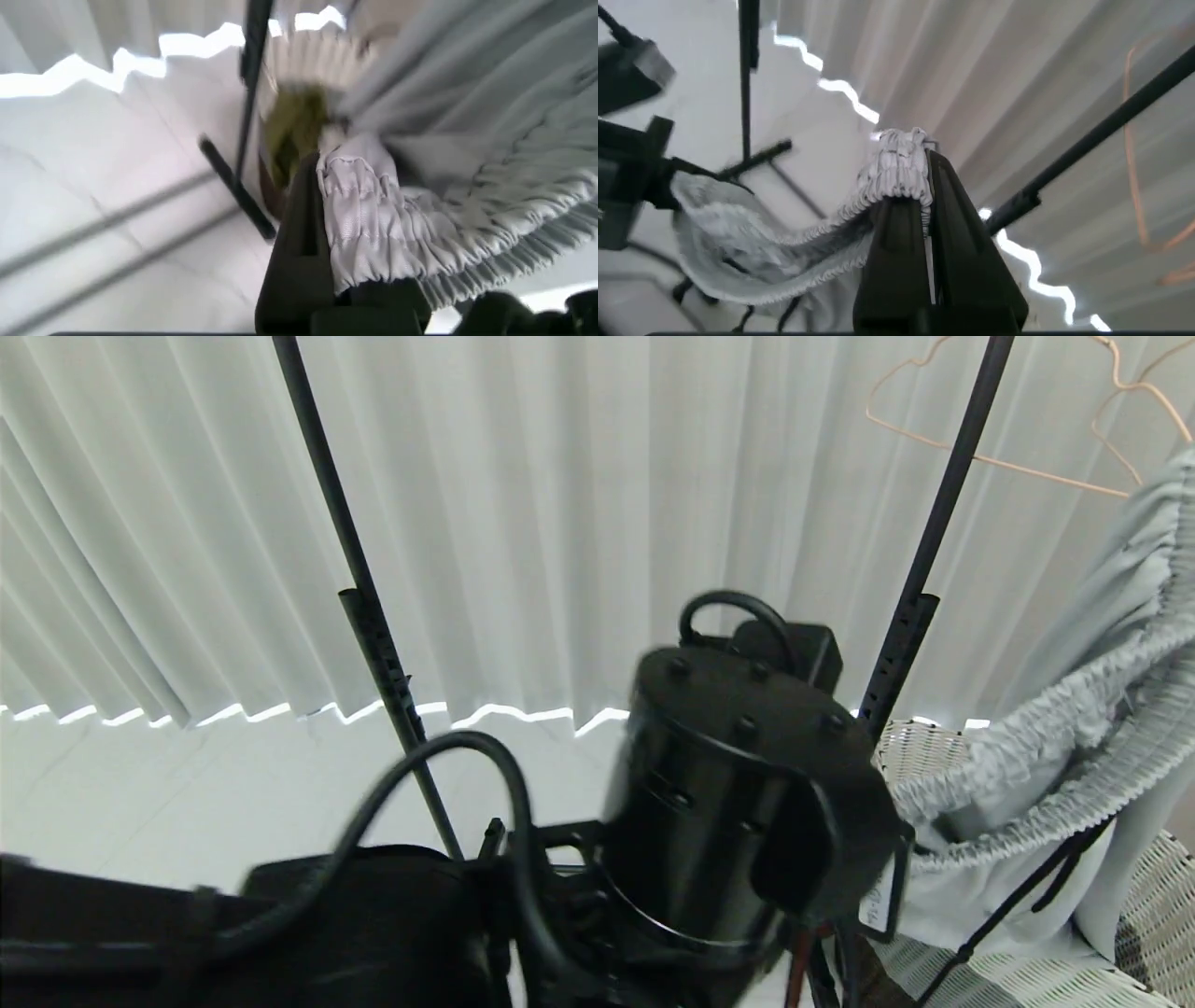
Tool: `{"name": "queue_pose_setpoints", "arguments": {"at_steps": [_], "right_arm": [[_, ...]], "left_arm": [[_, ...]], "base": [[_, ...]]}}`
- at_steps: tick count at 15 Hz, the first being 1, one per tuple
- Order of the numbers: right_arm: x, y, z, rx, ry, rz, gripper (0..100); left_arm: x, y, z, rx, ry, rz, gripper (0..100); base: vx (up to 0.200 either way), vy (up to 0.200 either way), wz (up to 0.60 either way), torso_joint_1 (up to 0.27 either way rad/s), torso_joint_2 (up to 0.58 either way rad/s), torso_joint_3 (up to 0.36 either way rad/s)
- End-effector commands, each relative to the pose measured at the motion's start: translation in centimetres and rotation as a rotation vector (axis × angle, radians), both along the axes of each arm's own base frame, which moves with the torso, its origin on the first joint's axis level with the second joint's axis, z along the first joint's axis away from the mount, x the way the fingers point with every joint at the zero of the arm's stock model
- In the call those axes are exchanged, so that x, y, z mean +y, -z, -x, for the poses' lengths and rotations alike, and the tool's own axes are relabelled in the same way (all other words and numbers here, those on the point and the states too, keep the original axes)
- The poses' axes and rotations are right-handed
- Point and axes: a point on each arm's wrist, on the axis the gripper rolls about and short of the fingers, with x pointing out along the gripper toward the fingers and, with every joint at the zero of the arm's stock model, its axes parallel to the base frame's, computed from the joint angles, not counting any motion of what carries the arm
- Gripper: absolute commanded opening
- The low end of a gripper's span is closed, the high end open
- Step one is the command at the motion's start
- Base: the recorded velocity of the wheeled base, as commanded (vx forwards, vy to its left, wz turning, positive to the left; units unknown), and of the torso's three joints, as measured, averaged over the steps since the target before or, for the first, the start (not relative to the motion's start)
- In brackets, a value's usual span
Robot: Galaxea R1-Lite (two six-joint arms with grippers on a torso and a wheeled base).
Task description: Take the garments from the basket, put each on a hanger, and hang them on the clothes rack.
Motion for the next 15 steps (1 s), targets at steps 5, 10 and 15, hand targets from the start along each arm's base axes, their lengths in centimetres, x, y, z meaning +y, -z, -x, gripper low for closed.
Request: {"name": "queue_pose_setpoints", "arguments": {"at_steps": [5,10,15], "right_arm": [[4.3,-1.3,-4.4,-0.019,-0.133,-0.007,0],[9.2,-1.9,-8.6,-0.04,-0.196,-0.027,0],[11.7,-2.1,-10.7,-0.038,-0.218,-0.036,0]], "left_arm": [[13.3,-9.1,-1.9,-0.128,-0.24,0.135,0],[20.3,-12.7,2.2,-0.126,-0.196,0.154,0],[24.7,-15.3,7.8,-0.157,-0.084,0.199,0]], "base": [[0.0,0.0,0.0,0.0,0.0,0.0],[0.0,0.0,0.0,0.0,0.0,0.0],[0.0,0.0,0.0,0.0,0.0,0.0]]}}
